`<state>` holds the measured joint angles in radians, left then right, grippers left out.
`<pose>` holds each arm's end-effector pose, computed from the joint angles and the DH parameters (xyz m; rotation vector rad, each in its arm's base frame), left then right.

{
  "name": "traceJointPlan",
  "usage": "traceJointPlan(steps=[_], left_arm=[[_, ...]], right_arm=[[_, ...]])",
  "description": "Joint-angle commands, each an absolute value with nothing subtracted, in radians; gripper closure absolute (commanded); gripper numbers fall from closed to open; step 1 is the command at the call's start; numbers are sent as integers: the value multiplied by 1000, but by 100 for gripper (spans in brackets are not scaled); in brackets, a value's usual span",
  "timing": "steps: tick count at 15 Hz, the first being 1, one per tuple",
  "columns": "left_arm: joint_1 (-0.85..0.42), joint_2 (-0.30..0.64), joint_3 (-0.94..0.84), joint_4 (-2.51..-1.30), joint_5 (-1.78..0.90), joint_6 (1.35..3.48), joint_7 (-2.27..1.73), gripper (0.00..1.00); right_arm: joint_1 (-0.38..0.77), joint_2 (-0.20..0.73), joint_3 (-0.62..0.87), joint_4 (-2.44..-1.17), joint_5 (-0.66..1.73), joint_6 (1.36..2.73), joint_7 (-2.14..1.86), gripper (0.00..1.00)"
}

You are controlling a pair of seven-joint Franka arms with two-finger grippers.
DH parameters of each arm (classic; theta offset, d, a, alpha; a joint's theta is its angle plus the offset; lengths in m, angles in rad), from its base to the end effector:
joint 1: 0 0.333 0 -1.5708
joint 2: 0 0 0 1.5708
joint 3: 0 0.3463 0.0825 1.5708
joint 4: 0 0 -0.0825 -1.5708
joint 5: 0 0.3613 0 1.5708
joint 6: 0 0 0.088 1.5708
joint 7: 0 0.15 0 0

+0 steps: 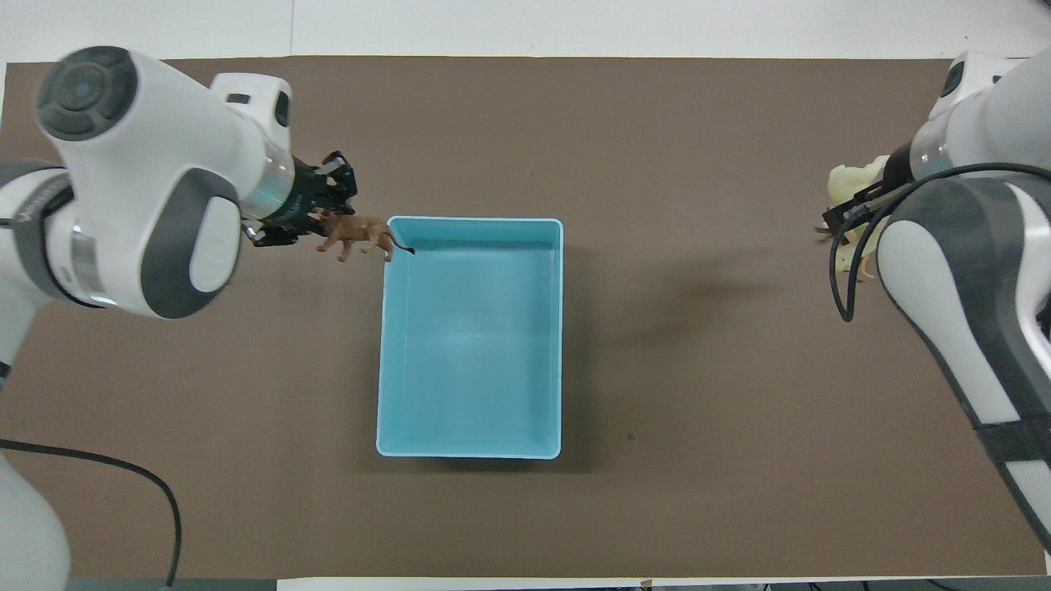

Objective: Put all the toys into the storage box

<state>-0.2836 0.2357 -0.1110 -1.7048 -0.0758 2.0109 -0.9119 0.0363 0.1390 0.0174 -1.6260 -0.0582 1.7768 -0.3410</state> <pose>0.5770 -0.2429 0.4547 2.9083 0.8223 -0.0018 0.5895 0.0236 0.5270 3.0224 0.6223 0.0060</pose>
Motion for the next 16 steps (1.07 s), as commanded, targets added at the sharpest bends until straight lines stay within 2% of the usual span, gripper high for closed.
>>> traceJointPlan(steps=[1,2,3,7,10,14,16], left_arm=[[-392,134,-92,-1947,-84,2196,-983,62],[-417,112,-92,-2006,-83,2233,-997,20],[-434,97,-91,-2029,-84,2235,-1000,0],[-407,91,-77,-1981,-58,2136,-951,0],[-260,95,-74,-1942,0,2083,-662,0],[-4,104,-74,-1951,18,2108,-135,0],[70,106,-74,-1983,20,2146,9,0]], right_arm=[[25,97,25,-1585,-45,1681,-344,100],[26,84,26,-1583,-44,1660,-327,100],[28,71,29,-1583,-43,1645,-302,100],[51,48,55,-1583,-41,1611,-178,100],[98,44,115,-1585,-41,1618,33,100],[282,61,129,-1597,-41,1693,351,100],[415,127,129,-1595,-34,1776,562,100]])
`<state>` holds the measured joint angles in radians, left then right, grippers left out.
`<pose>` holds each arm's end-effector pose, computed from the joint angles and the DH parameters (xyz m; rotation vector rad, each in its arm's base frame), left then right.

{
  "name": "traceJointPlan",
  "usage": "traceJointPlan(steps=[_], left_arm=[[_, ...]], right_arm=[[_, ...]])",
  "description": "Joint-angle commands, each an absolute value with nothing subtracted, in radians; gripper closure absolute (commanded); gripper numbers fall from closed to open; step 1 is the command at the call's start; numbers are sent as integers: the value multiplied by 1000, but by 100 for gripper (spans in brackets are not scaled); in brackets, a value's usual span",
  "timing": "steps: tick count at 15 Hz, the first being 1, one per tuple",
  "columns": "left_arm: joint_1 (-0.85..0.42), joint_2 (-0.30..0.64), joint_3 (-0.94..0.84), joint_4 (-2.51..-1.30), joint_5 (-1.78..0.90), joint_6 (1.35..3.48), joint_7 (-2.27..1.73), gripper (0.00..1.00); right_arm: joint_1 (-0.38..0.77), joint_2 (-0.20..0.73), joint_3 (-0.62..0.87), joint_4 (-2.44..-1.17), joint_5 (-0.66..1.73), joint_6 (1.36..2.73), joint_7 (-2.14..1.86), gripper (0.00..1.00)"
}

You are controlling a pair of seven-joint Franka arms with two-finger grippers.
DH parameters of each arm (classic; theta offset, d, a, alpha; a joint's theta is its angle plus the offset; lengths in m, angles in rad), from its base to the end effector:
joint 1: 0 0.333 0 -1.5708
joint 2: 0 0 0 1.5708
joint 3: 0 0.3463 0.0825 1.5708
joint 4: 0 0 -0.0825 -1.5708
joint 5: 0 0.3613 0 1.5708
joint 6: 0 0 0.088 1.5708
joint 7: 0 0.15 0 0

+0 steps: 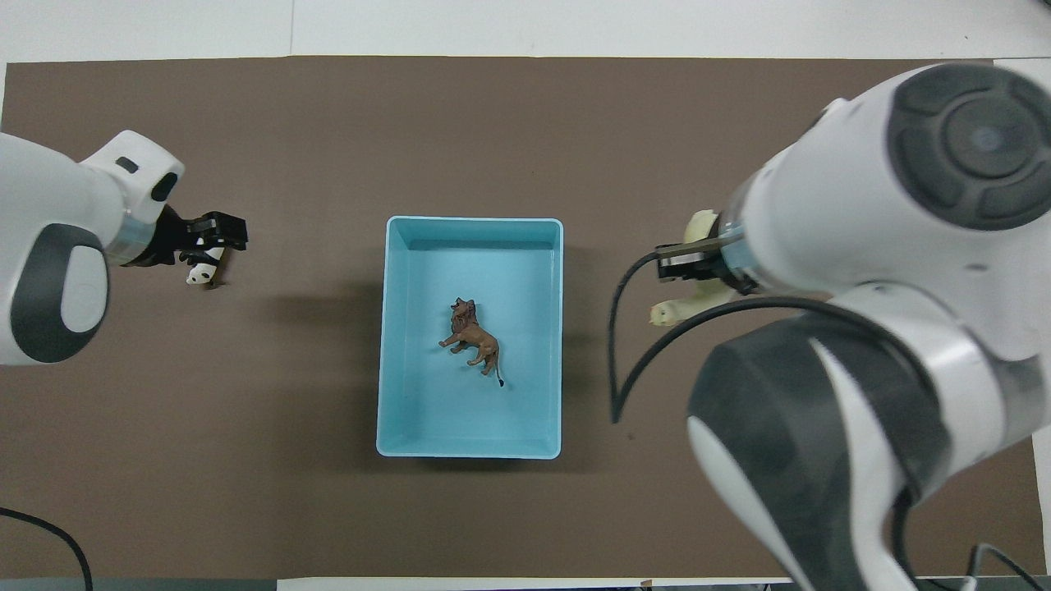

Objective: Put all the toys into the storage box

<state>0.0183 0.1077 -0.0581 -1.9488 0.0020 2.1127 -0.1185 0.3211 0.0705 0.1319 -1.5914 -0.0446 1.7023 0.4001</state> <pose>0.5731 -0.0219 0.4280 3.1291 0.1225 0.0875 0.5143 0.2408 0.5760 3.1243 0.0896 0.0811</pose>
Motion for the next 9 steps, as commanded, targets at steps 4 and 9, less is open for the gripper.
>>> traceJointPlan(steps=[4,9], left_arm=[[142,129,-74,-2110,20,2389,146,0],[156,150,-74,-2170,20,2466,91,0]], right_arm=[[564,265,129,-1621,-37,2003,781,100],[624,317,129,-1730,-37,2174,880,100]])
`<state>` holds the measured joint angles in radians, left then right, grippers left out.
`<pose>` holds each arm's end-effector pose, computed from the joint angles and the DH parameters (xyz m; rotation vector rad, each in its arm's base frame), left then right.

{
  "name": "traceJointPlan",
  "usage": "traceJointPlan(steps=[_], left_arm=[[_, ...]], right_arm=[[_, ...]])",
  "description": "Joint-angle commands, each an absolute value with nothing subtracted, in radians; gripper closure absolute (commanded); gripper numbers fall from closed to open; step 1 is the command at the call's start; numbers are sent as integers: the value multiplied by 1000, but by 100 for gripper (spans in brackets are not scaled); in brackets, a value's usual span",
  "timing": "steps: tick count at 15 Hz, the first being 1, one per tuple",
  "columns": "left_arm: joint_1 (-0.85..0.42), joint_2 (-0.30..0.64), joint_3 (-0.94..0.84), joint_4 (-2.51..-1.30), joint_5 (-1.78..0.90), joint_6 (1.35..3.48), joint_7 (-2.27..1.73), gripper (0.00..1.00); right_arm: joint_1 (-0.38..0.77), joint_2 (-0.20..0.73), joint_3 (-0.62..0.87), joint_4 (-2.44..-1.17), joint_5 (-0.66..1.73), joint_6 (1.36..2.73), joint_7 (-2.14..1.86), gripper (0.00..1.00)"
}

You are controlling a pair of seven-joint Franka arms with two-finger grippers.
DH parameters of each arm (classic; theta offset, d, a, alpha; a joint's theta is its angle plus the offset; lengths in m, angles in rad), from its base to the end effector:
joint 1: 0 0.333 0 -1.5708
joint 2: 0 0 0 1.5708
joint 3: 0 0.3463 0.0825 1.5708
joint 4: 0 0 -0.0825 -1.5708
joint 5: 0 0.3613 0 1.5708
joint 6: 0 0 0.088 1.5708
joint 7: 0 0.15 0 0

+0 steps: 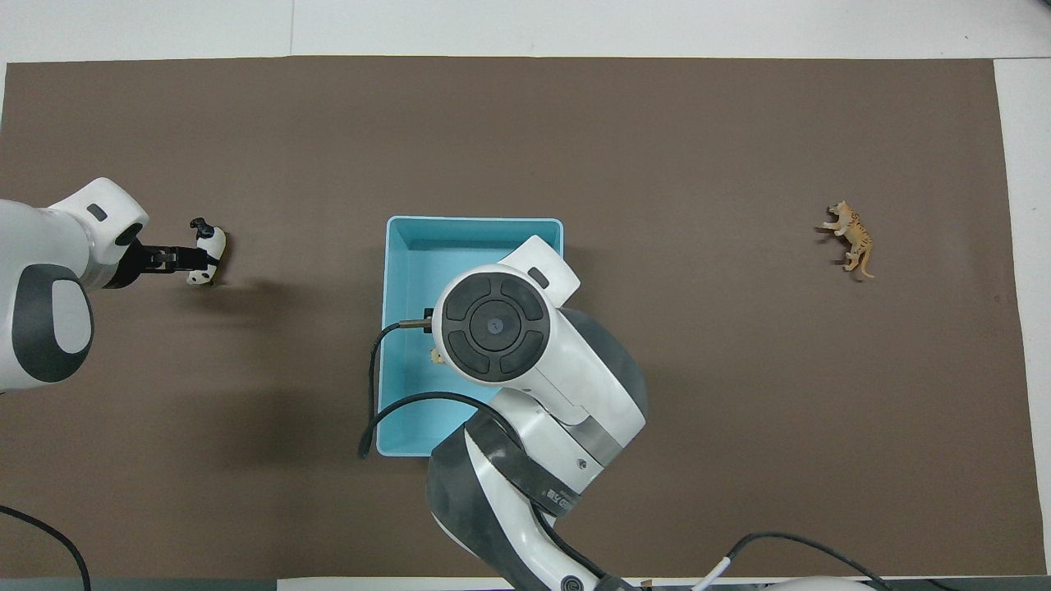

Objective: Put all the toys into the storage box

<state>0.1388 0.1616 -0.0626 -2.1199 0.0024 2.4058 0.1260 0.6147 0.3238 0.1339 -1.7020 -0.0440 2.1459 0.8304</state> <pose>0.5690 0.0442 0.3506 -3.1302 0.0783 -0.1957 0.4871 0.4370 0.4136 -3.0470 0.1061 -0.1285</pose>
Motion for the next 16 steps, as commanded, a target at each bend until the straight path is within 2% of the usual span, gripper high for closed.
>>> traceJointPlan(steps=[1,5,8,11,12,13,14,15,16], left_arm=[[150,156,-74,-2181,20,2480,34,0],[146,182,-74,-2200,20,2485,12,0],[143,210,-75,-2198,20,2523,3,0],[143,216,-74,-2189,20,2523,5,11],[143,216,-74,-2189,20,2522,5,27],[143,216,-75,-2187,20,2520,3,49],[141,216,-75,-2186,20,2514,3,78],[138,216,-75,-2183,20,2514,3,100],[137,218,-75,-2175,20,2511,3,100]], right_arm=[[626,318,129,-1730,-38,2166,897,1],[621,316,127,-1666,-37,2047,950,0],[546,269,118,-1634,-40,1947,886,0],[416,215,117,-1644,-40,1869,581,0],[363,203,117,-1651,-40,1855,461,0],[309,201,117,-1657,-40,1833,355,0],[249,202,117,-1660,-40,1830,260,0],[194,204,118,-1661,-40,1838,180,0],[139,204,118,-1675,-40,1844,82,0]])
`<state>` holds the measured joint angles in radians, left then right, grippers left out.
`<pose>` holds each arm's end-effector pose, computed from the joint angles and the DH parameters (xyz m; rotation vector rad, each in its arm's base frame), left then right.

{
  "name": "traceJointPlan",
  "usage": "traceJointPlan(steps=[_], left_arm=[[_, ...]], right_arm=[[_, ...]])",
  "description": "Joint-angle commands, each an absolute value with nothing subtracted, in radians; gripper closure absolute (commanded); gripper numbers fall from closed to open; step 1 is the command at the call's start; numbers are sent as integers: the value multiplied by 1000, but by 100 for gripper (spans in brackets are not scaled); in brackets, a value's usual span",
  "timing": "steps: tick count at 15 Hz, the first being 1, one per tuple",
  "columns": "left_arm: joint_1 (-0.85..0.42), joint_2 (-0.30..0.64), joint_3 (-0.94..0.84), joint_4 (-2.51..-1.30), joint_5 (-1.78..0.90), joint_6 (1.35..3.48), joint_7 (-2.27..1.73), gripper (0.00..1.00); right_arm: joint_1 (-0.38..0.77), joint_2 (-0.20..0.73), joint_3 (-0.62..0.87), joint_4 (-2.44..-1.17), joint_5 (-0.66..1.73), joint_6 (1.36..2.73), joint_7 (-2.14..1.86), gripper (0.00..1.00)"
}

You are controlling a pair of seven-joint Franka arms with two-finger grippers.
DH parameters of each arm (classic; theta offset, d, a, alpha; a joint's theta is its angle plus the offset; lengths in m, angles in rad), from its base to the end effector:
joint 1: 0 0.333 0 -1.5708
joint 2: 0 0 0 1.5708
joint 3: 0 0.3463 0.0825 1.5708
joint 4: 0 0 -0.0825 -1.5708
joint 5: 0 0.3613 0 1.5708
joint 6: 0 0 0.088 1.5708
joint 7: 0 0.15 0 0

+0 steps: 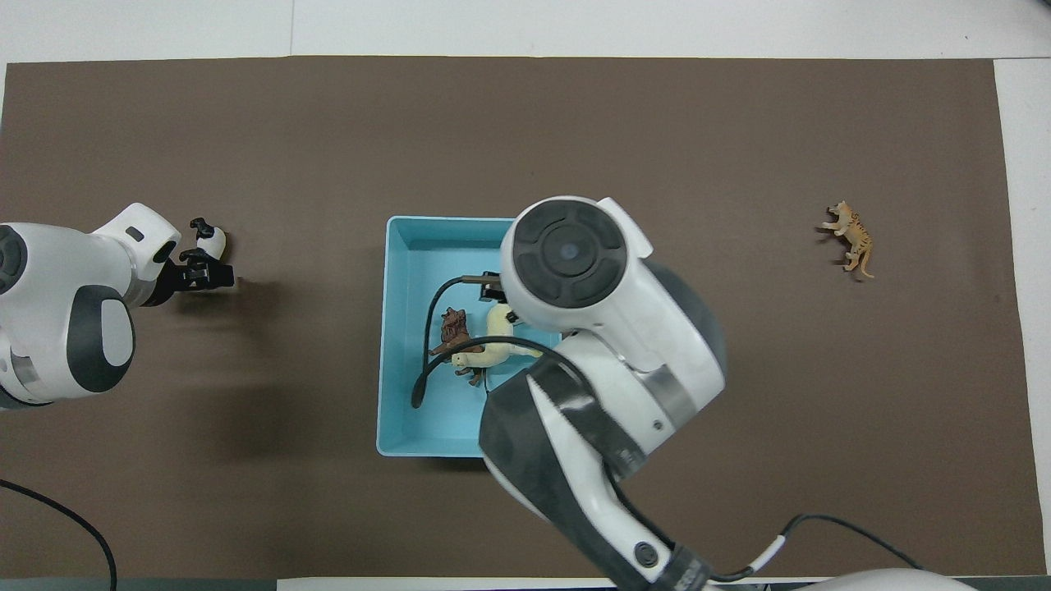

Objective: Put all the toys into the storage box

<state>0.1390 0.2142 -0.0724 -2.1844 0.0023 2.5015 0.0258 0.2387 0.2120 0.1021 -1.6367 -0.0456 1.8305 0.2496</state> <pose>0.5611 0.0379 0.3037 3.1277 0.0649 0.1628 0.5771 0.1939 0.4834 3.1111 0.1576 -0.0152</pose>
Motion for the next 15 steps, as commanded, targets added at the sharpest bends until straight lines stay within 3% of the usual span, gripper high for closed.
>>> traceJointPlan(steps=[1,4,7,10,15], left_arm=[[133,218,-75,-2166,20,2502,2,100],[120,216,-75,-2087,18,2406,-9,100],[77,189,-86,-1943,17,2175,-101,100],[-87,111,-95,-1858,3,1965,-378,100],[-406,71,-107,-1890,2,2023,-891,100]], right_arm=[[86,201,118,-1705,-40,1862,-25,0],[-64,143,117,-1892,-40,2053,-269,0],[-181,112,117,-2064,-40,2271,-492,0],[-219,146,117,-2106,-40,2393,-563,0],[-250,250,115,-2100,-52,2526,-584,0]])
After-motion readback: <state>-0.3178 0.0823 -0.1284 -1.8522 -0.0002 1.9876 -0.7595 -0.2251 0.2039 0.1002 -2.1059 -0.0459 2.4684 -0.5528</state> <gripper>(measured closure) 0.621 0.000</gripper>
